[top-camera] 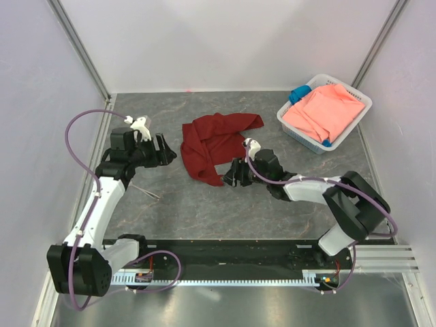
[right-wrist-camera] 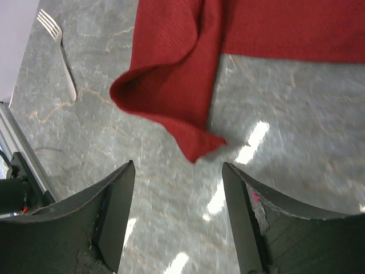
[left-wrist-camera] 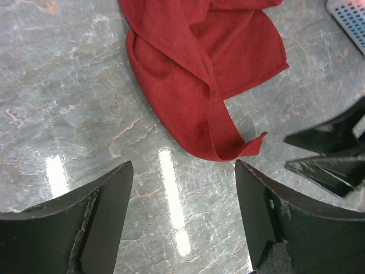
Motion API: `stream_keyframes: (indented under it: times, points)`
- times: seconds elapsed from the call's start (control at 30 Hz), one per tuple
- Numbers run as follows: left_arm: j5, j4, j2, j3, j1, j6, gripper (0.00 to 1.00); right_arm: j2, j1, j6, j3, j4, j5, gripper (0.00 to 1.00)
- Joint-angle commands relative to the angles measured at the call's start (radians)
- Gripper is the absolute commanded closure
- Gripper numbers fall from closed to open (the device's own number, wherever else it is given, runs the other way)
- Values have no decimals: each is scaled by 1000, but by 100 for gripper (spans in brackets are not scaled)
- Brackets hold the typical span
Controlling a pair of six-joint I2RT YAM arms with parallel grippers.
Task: Fold the napkin, place the utensils inside, and roll it up
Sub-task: Flatten the napkin out
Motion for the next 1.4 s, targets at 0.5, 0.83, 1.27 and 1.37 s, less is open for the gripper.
stream_keyframes:
  times: [0.5, 0.83, 1.27, 1.37]
  points:
    - [92, -46, 72, 46, -5, 24, 20, 232, 3, -8, 132, 123, -64, 53]
    - [-25, -31, 83, 38, -98, -118, 25, 97, 1, -96, 120, -208, 114, 100]
    - [-208, 346, 371, -59, -179, -301, 27, -336, -66, -57, -18, -687, 407, 100]
    - [-243, 374, 463, -3, -189, -293, 27, -373, -68, -59, -30, -712, 415, 100]
